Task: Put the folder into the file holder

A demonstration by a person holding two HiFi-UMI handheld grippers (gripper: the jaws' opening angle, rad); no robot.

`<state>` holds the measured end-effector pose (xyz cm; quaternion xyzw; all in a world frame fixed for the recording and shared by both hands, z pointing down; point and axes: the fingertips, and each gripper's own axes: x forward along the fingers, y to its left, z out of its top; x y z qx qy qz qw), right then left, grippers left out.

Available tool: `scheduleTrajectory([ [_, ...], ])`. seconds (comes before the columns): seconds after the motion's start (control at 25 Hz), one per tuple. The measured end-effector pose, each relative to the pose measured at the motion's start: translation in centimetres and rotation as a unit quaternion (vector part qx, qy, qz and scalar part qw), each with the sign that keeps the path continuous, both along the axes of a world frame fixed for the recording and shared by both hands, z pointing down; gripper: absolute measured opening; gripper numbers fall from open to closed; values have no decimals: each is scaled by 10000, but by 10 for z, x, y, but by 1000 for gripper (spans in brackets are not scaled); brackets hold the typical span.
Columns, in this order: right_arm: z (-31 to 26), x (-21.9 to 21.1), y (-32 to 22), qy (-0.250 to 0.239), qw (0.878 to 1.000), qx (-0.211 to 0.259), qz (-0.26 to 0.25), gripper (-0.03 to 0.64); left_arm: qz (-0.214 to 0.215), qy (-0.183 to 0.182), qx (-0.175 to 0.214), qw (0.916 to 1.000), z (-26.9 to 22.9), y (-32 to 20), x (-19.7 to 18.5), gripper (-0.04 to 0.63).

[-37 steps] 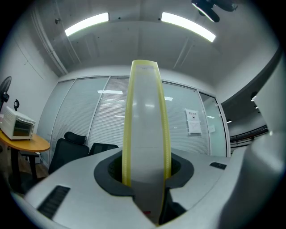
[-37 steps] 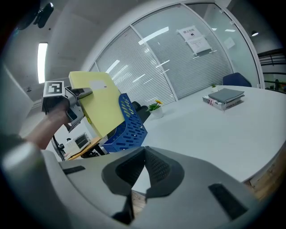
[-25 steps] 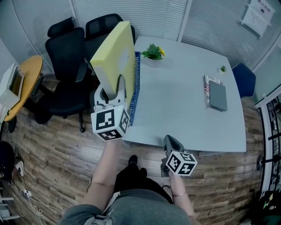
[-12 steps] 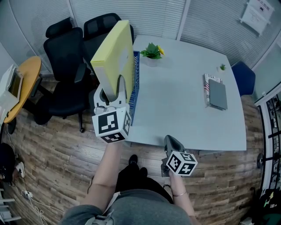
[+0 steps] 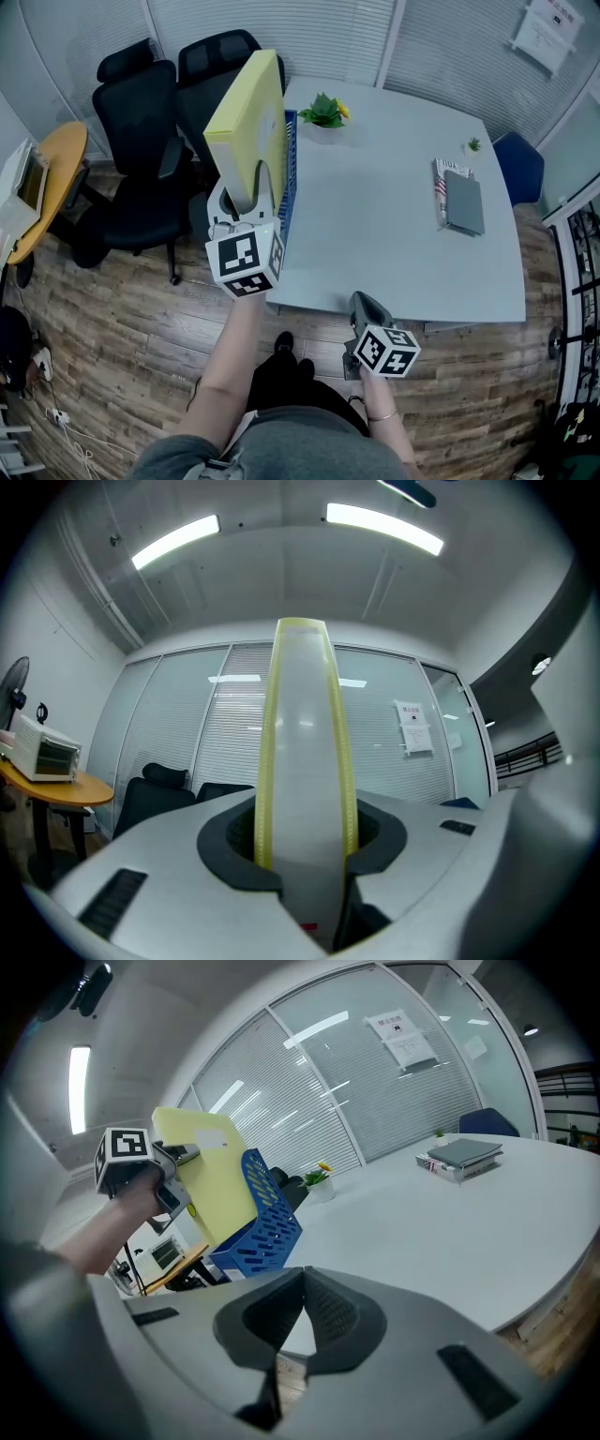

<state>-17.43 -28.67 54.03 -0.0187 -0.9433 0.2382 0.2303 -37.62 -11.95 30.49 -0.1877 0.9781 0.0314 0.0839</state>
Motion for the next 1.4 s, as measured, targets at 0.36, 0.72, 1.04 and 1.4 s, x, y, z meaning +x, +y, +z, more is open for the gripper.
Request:
scheduleTrajectory([
  [0.36, 3, -1, 0, 22, 10000, -19, 36, 8, 36, -74, -120, 9999, 13, -7, -1, 152],
  [0.72, 6, 0, 3, 46, 10000, -47, 34, 8, 25, -103, -57, 9999, 34, -6, -4, 152],
  [1.04, 7, -1, -4, 84, 9999, -38, 69, 8, 72, 551, -343, 9979, 89, -8, -6, 167],
  [1.4, 9, -6, 5, 100, 9999, -41, -100, 8, 228, 1236, -948, 9875, 134, -12, 0, 184],
])
